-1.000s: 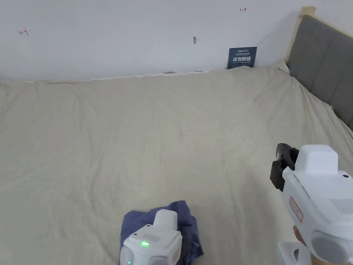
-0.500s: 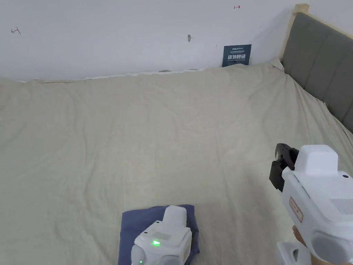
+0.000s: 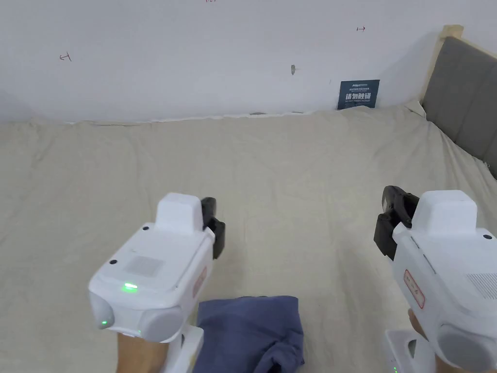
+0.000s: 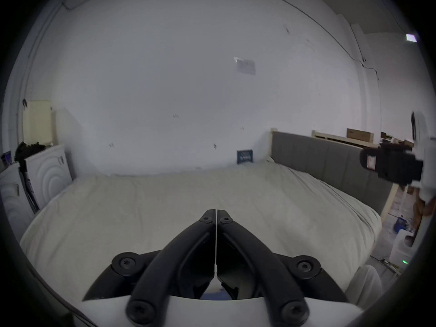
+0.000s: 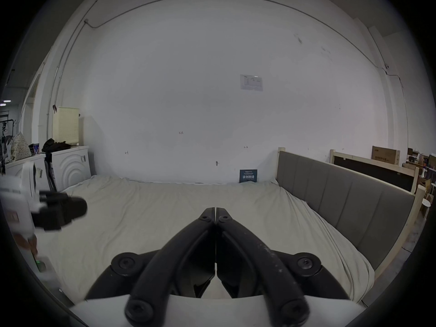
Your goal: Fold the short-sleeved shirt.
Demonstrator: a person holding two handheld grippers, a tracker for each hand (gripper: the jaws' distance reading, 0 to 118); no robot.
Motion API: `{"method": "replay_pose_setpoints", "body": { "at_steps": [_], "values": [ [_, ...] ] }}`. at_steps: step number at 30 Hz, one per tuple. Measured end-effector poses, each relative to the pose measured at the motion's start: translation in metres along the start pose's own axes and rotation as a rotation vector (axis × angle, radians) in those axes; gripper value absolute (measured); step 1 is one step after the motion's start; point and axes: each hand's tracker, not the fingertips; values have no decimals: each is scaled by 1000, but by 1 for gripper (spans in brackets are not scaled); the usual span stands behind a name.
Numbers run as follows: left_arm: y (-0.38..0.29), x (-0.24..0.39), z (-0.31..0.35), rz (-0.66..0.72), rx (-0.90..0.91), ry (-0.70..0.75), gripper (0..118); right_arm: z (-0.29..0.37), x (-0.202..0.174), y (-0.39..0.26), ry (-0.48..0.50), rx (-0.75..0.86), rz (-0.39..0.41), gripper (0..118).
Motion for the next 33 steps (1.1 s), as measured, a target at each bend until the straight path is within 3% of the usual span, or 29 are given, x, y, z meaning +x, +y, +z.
{"method": "replay_pose_setpoints", "body": {
  "at_steps": [9, 24, 33],
  "values": [
    [5, -67, 25, -64, 109, 210, 0, 3, -21, 8, 10, 45, 34, 2],
    [-14, -102, 32, 16, 92, 275, 0, -3, -42, 2, 34, 37, 50, 2],
    [-20, -111, 34, 42, 81, 277, 0, -43, -92, -103, 135, -277, 67, 2]
  ]
}}
